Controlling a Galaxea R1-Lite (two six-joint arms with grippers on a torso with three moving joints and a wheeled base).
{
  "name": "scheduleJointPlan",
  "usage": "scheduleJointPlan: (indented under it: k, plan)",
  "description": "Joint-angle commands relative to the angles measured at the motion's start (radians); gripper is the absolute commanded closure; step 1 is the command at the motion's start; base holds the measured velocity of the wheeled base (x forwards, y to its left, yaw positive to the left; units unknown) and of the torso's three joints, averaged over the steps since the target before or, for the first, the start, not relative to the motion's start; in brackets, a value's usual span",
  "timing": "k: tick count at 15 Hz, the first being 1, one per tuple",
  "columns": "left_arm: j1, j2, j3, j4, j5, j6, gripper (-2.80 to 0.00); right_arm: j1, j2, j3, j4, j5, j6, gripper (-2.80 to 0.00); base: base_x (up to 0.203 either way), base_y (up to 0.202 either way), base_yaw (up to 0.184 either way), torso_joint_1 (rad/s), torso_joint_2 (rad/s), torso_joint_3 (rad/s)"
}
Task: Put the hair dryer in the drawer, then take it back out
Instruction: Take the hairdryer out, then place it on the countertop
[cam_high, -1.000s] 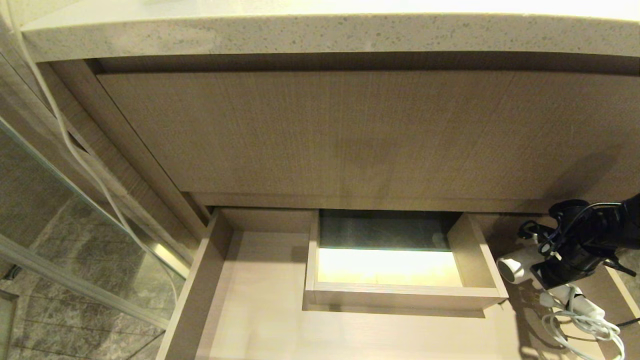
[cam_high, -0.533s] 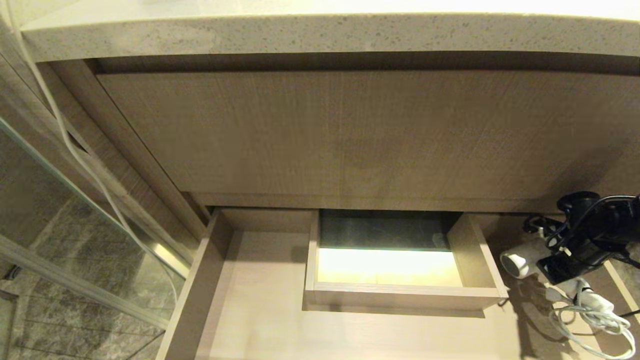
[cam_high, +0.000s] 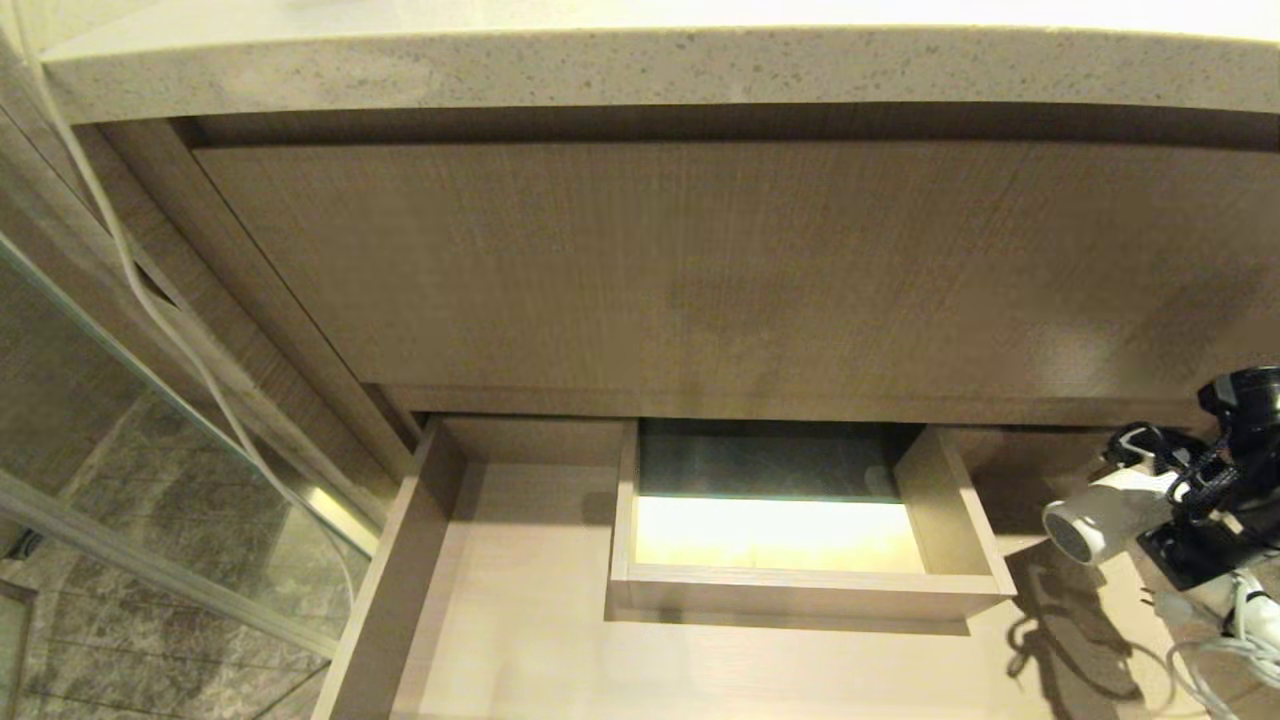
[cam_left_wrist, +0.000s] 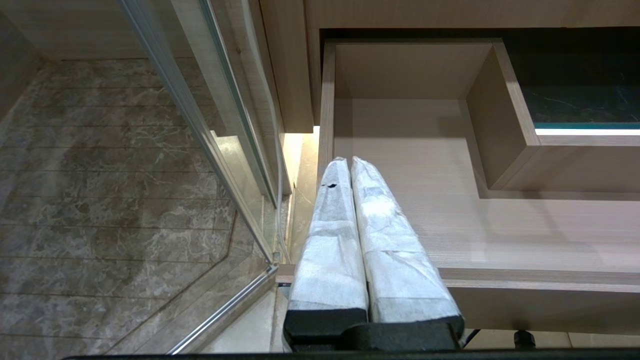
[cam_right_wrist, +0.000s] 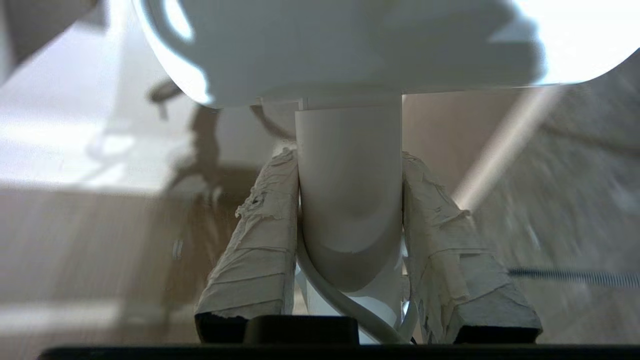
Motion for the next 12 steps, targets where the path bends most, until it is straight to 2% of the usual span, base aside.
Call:
scheduleJointPlan:
  k: [1,4,7,10,12]
  plan:
    - [0.0,0.0,0.0,0.0,0.0,0.0,0.0,-0.002,-0.27,0.11,0.001,-0.007,-0.013,0.0,0.0,0.0,0.0,0.0,0.0,0.0]
    - [0.0,0.0,0.0,0.001,0.0,0.0,0.0,-0.002,-0.577,0.216,0.026,-0.046,-0.051,0.0,0.0,0.0,0.0,0.0,0.0,0.0]
    - [0.0,0.0,0.0,0.001,0.0,0.0,0.0,-0.003,-0.899,0.248,0.099,-0.085,-0.11,0.0,0.0,0.0,0.0,0.0,0.0,0.0]
    - [0.0,0.0,0.0,0.001,0.0,0.0,0.0,-0.001,-1.205,0.183,0.214,-0.099,-0.174,0.0,0.0,0.0,0.0,0.0,0.0,0.0]
    - [0.0,0.0,0.0,0.0,0.0,0.0,0.0,0.0,-1.322,0.056,0.26,-0.098,-0.22,0.0,0.0,0.0,0.0,0.0,0.0,0.0]
